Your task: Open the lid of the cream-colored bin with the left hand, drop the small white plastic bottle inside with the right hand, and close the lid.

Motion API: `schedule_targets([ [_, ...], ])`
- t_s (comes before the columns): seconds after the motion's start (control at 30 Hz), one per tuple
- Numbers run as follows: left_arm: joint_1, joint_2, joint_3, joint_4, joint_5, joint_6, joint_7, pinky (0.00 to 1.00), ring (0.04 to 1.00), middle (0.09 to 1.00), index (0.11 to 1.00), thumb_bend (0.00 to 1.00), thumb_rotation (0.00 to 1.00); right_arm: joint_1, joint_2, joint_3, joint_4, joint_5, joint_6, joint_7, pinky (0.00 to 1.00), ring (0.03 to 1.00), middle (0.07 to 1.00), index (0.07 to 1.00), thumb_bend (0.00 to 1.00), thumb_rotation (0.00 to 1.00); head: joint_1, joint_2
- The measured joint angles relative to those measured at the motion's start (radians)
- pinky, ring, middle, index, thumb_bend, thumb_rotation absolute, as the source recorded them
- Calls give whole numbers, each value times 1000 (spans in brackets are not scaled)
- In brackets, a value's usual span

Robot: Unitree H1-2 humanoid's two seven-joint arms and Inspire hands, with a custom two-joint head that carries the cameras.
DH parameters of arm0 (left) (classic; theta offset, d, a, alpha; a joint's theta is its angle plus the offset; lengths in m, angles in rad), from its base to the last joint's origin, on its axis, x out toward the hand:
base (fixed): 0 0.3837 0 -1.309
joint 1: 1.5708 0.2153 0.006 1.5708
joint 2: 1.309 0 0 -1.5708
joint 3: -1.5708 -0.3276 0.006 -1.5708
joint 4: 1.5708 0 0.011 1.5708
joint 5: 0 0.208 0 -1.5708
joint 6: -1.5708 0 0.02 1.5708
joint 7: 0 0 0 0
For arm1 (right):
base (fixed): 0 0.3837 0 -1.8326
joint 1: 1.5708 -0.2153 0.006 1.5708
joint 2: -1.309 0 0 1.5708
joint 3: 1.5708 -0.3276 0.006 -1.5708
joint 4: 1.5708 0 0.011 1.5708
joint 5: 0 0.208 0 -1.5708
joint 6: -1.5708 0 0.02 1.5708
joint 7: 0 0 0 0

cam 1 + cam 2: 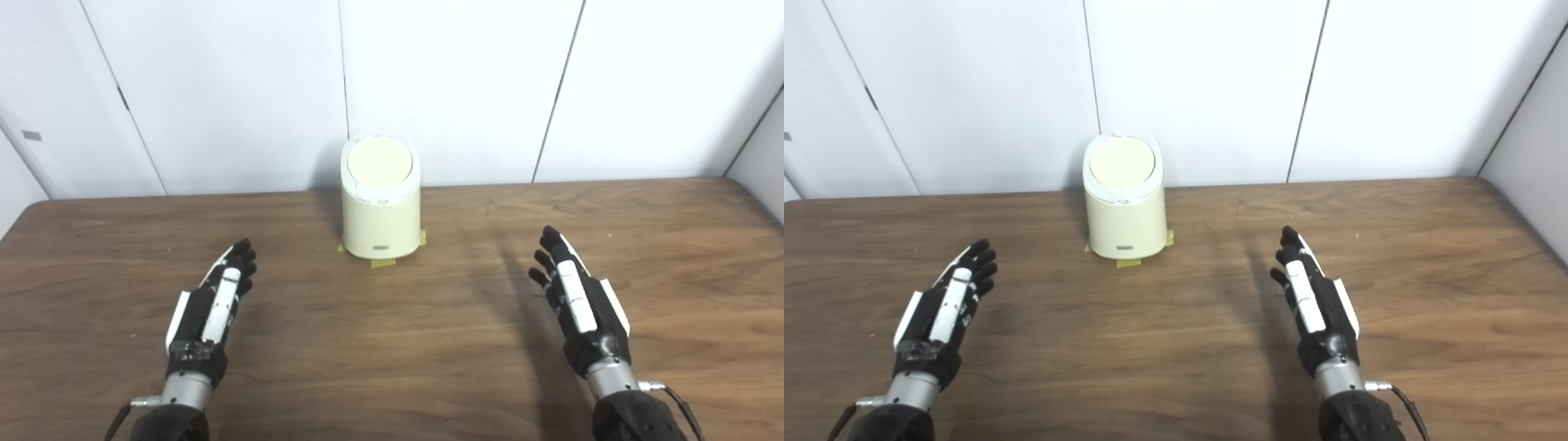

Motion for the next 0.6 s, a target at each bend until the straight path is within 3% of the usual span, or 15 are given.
schedule_targets([
  [0.27, -1, 2, -9, 0, -8, 0, 8, 954, 921, 915, 920, 385, 789, 0, -9, 6, 1, -14, 1, 1, 933, 973, 974, 951, 567, 979, 0, 0],
  [0.6, -1, 4, -25, 0, -9, 1, 12, 951, 926, 912, 920, 385, 802, 0, -11, 6, 6, -15, 1, 2, 924, 972, 970, 953, 569, 978, 2, -2],
])
